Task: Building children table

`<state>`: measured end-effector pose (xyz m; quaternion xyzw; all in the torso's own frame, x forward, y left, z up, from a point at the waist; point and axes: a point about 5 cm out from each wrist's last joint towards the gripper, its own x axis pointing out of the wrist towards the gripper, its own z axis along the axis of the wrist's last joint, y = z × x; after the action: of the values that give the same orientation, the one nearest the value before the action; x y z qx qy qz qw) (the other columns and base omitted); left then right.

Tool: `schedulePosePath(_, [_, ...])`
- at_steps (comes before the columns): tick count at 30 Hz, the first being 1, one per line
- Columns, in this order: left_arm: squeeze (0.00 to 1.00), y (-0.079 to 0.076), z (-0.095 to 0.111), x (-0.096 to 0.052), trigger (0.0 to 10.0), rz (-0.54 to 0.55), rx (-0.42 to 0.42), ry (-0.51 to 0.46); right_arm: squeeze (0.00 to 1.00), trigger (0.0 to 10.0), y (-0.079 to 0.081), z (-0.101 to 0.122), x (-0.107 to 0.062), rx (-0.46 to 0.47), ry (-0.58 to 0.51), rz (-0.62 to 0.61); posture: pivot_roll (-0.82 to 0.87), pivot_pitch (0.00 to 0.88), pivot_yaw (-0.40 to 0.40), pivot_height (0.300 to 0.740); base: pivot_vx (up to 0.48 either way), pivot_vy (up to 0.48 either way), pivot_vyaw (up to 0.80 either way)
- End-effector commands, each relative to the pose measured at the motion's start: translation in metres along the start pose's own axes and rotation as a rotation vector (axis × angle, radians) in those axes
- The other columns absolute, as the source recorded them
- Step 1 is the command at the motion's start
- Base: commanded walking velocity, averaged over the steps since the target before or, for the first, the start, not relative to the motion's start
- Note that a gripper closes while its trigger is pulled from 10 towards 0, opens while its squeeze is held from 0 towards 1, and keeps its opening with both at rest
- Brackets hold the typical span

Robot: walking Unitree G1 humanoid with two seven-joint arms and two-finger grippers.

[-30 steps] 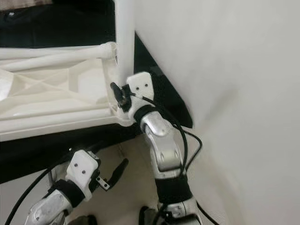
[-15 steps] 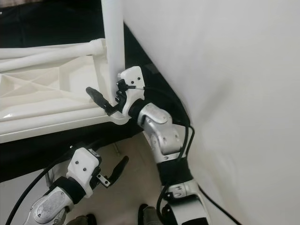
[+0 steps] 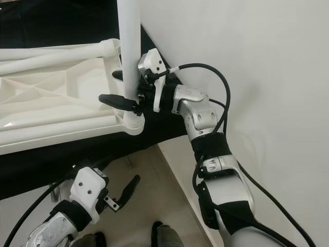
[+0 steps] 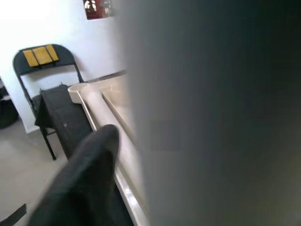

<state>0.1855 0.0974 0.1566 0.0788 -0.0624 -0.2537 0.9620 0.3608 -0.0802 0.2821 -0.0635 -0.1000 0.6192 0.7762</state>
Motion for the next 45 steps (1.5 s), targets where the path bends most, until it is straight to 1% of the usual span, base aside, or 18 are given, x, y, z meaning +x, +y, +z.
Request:
schedulePosePath(1, [0.00,-0.003,-0.001,-0.003,10.0,-0.008,-0.015,0.015,0.00,0.0,0.003,0.002,0.000,0.003,-0.004,0.085,0.09,0.293,-0.102,0.740,0.000,0.000,0.00])
schedulePosePath(11, [0.00,-0.003,-0.001,-0.004,10.0,-0.007,-0.017,0.022,0.00,0.0,-0.004,0.000,-0.008,-0.009,0.021,0.137,0.07,0.291,-0.096,0.740,0.000,0.000,0.00])
schedulePosePath(15, [0.00,-0.003,-0.002,-0.003,10.0,-0.008,-0.019,0.025,0.00,0.0,-0.006,-0.015,-0.008,-0.034,0.047,-0.057,0.06,0.285,-0.102,0.740,0.000,0.000,0.00])
schedulePosePath(16, [0.00,-0.003,-0.003,-0.004,10.0,-0.006,-0.018,0.026,0.00,0.0,-0.004,-0.044,-0.001,-0.005,0.155,-0.486,0.07,0.282,-0.112,0.740,0.000,0.000,0.00])
schedulePosePath(17, [0.00,-0.003,-0.003,-0.004,10.0,-0.006,-0.018,0.026,0.00,0.0,-0.004,-0.044,-0.001,-0.005,0.155,-0.486,0.07,0.282,-0.112,0.740,0.000,0.000,0.00])
schedulePosePath(18, [0.00,-0.003,-0.003,-0.004,10.0,-0.005,-0.018,0.026,0.00,0.0,-0.002,-0.053,-0.003,-0.006,0.203,-0.660,0.07,0.280,-0.109,0.740,0.000,0.000,0.00])
schedulePosePath(19, [0.00,-0.001,-0.003,-0.004,10.0,-0.003,-0.016,0.028,0.00,0.0,0.024,-0.069,0.004,0.025,0.256,-0.795,0.07,0.285,-0.094,0.740,0.000,0.000,0.00])
schedulePosePath(20, [0.00,-0.001,-0.003,-0.004,10.0,-0.003,-0.016,0.028,0.00,0.0,0.024,-0.069,0.004,0.025,0.256,-0.795,0.07,0.285,-0.094,0.740,0.000,0.000,0.00])
schedulePosePath(22, [0.00,0.000,-0.003,-0.004,10.0,-0.006,-0.013,0.030,0.00,0.0,0.055,-0.071,0.021,0.064,0.236,-0.798,0.05,0.284,-0.086,0.740,0.000,0.000,0.00])
schedulePosePath(28, [0.00,0.002,-0.005,0.000,10.0,-0.012,-0.004,0.029,0.00,0.0,0.049,-0.053,0.045,0.048,0.136,-0.772,0.06,0.264,-0.087,0.740,0.000,0.000,0.00])
schedulePosePath(29, [0.00,0.003,-0.005,0.000,10.0,-0.010,-0.003,0.028,0.00,3.7,0.047,-0.050,0.047,0.055,0.114,-0.765,0.05,0.257,-0.091,0.740,0.000,0.000,0.00])
schedulePosePath(30, [0.00,0.003,-0.006,0.001,10.0,-0.006,-0.004,0.027,0.00,10.0,0.046,-0.046,0.050,0.054,0.099,-0.768,0.05,0.253,-0.094,0.740,0.000,0.000,0.00])
schedulePosePath(31, [0.00,0.004,-0.006,0.002,10.0,-0.003,-0.004,0.026,0.00,10.0,0.044,-0.040,0.052,0.049,0.065,-0.765,0.05,0.253,-0.094,0.740,0.000,0.000,0.00])
schedulePosePath(32, [0.00,0.004,-0.006,0.003,10.0,-0.002,-0.004,0.025,1.00,10.0,0.045,-0.033,0.056,0.077,0.015,-0.706,0.05,0.249,-0.094,0.740,0.000,0.000,0.00])
schedulePosePath(38, [0.00,0.005,-0.006,0.005,10.0,-0.001,-0.004,0.023,1.00,10.0,0.053,-0.014,0.061,0.121,-0.102,-0.535,0.05,0.245,-0.092,0.740,0.000,0.000,0.00])
schedulePosePath(42, [0.00,0.005,-0.006,0.006,10.0,-0.004,-0.007,0.020,1.00,10.0,0.055,-0.005,0.049,0.040,-0.078,-0.310,0.05,0.239,-0.089,0.740,0.000,0.000,0.00])
schedulePosePath(44, [0.00,0.005,-0.006,0.006,10.0,-0.004,-0.007,0.019,0.91,10.0,0.058,0.000,0.046,0.015,-0.086,-0.229,0.05,0.239,-0.089,0.740,0.000,0.000,0.00])
schedulePosePath(45, [0.00,0.005,-0.006,0.007,10.0,-0.005,-0.008,0.017,0.00,10.0,0.056,0.003,0.040,-0.028,-0.073,-0.123,0.05,0.241,-0.088,0.740,0.000,0.000,0.00])
